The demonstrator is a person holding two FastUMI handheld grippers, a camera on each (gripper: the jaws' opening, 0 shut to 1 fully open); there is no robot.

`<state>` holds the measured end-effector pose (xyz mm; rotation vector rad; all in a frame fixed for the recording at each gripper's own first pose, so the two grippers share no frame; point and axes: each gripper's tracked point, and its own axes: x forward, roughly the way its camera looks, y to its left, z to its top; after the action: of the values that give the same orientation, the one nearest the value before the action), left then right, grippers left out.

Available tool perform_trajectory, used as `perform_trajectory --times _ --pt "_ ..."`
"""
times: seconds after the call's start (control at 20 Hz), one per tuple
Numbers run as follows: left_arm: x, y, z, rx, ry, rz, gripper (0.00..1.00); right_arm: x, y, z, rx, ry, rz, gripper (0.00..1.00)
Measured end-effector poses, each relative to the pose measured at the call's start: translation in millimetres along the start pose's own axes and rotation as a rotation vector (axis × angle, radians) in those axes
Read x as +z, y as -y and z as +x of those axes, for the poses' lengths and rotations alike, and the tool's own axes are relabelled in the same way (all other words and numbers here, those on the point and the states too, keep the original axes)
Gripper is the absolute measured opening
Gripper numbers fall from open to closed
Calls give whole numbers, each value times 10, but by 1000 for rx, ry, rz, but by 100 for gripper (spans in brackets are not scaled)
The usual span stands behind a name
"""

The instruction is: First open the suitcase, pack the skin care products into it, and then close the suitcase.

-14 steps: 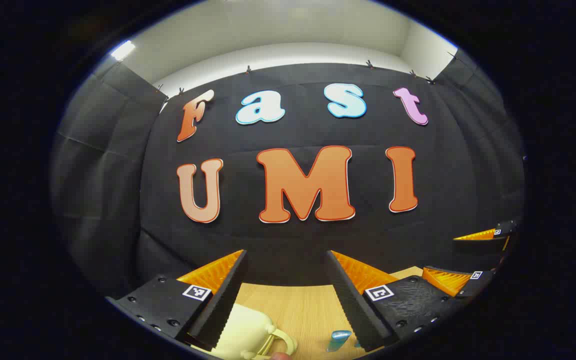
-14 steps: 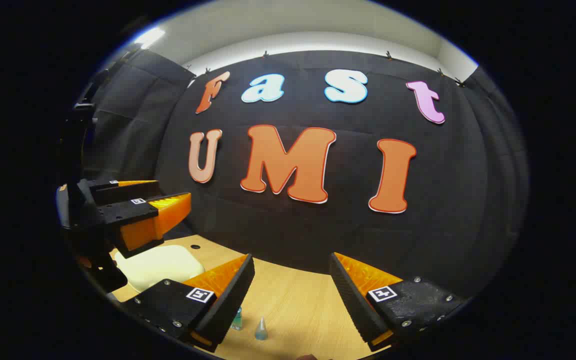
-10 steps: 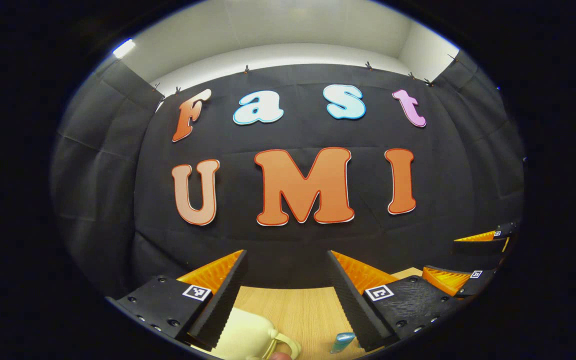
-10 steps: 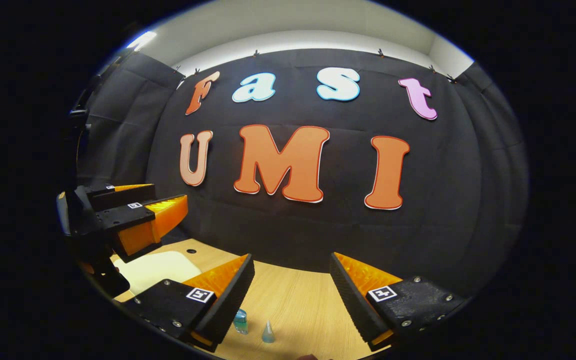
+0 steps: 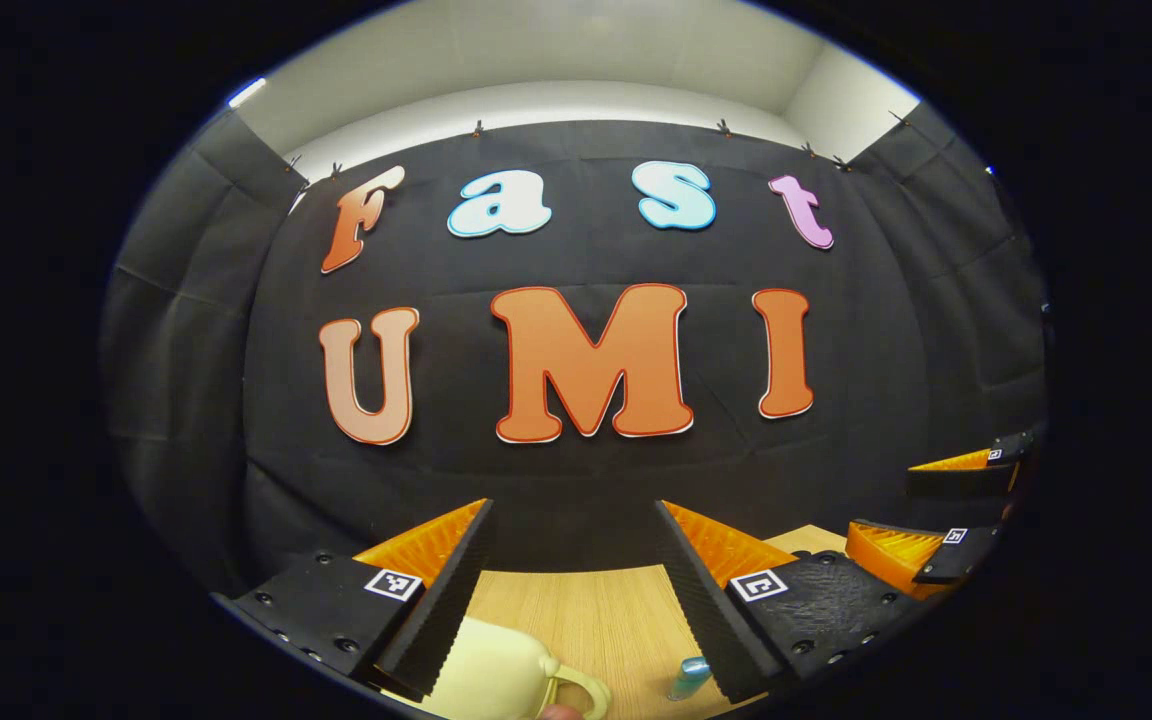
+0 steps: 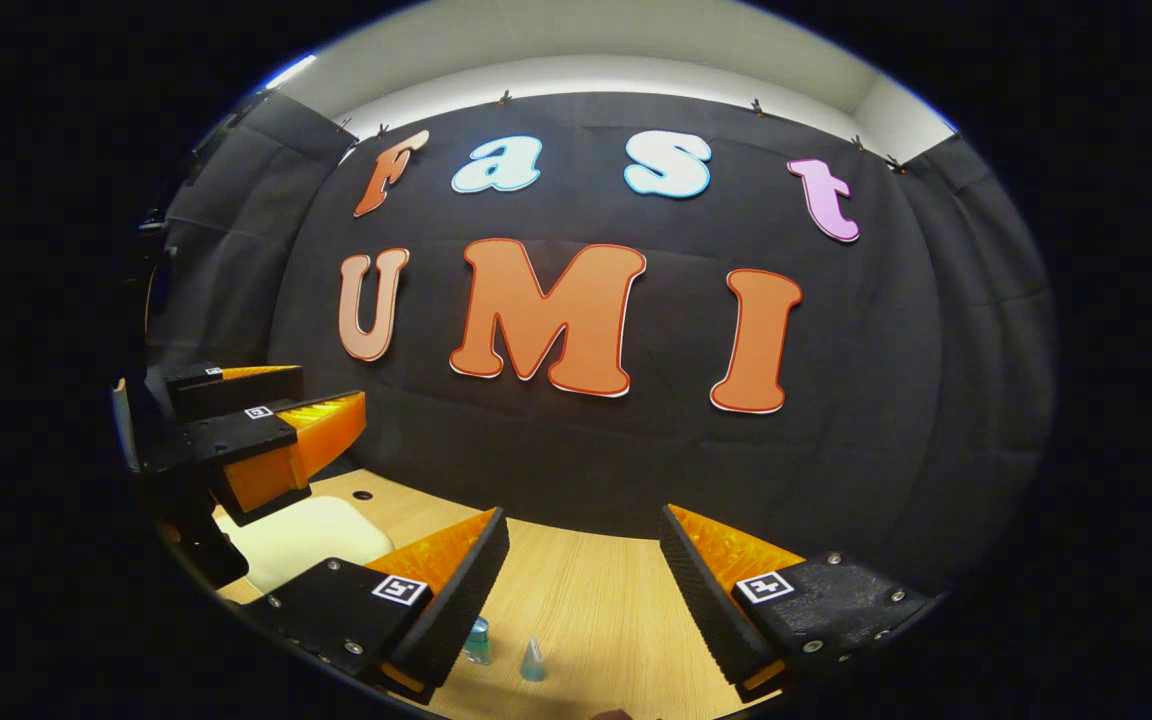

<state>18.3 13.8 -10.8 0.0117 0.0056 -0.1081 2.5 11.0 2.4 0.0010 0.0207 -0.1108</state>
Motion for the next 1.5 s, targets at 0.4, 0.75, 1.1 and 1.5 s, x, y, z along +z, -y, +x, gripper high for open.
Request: perform_trajectory --times 0.4,0.75,1.1,1.5 --pt "-395 95 -1 -45 -81 120 98 -42 115 -12 -9 -4 -17 96" --pt "-1227 140 -63 -111 -249 277 98 -134 251 31 -35 -23 -17 96" --pt "-1992 121 -188 -173 -379 440 97 -243 383 43 -69 -46 -25 96" --pt "-2646 168 -422 -252 -511 547 97 -325 561 38 -112 -69 -41 96"
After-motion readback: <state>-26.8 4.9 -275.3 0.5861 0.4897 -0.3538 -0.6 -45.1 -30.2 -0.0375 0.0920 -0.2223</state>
